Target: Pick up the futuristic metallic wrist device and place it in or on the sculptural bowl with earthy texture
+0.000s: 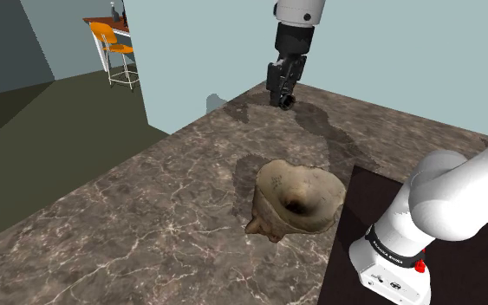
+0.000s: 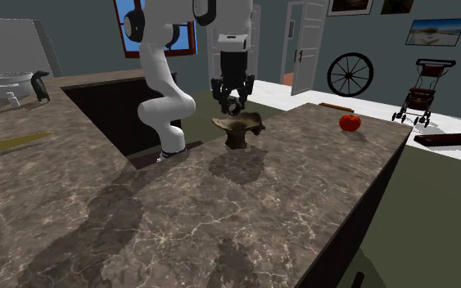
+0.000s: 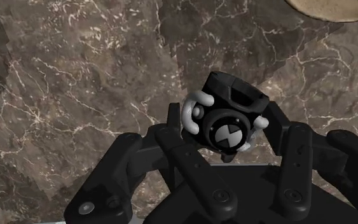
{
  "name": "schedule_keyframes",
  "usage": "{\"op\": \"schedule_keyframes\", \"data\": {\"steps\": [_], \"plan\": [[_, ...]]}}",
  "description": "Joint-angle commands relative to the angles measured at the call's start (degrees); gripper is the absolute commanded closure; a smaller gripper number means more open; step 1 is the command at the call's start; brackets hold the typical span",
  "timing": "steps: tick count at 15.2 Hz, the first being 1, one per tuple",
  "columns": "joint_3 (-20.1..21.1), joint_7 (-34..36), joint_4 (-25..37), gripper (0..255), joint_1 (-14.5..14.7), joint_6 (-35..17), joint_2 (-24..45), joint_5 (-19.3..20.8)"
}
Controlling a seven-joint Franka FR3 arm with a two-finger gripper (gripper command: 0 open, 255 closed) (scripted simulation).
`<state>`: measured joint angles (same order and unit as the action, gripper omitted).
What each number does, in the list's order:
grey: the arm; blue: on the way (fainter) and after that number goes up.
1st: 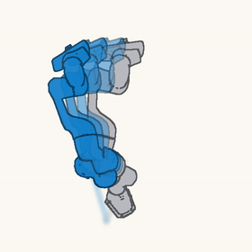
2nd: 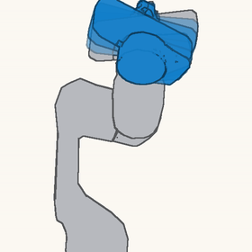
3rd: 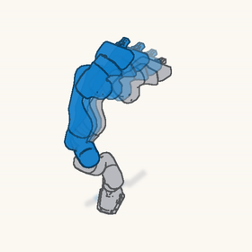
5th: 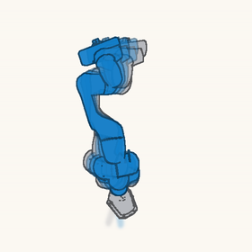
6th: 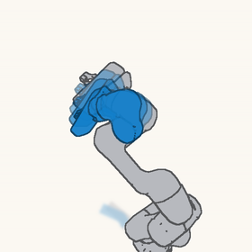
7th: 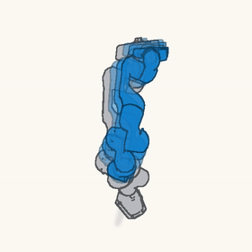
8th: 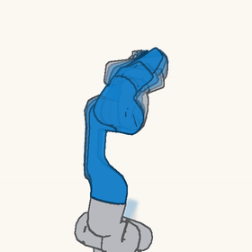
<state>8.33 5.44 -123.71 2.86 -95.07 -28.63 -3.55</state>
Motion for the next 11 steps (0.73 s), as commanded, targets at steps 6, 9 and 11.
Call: {"op": "schedule_keyframes", "data": {"steps": [6, 9, 11], "plan": [[5.7, 7.7, -5.3, 255, 3.7, 2.8, -8.5, -4.5], [8.4, 11.1, -6.7, 255, 5.4, 3.9, -11.5, -6.7], [10.2, 13.5, -7.4, 255, 6.6, 4.7, -13.2, -8.3]]}}
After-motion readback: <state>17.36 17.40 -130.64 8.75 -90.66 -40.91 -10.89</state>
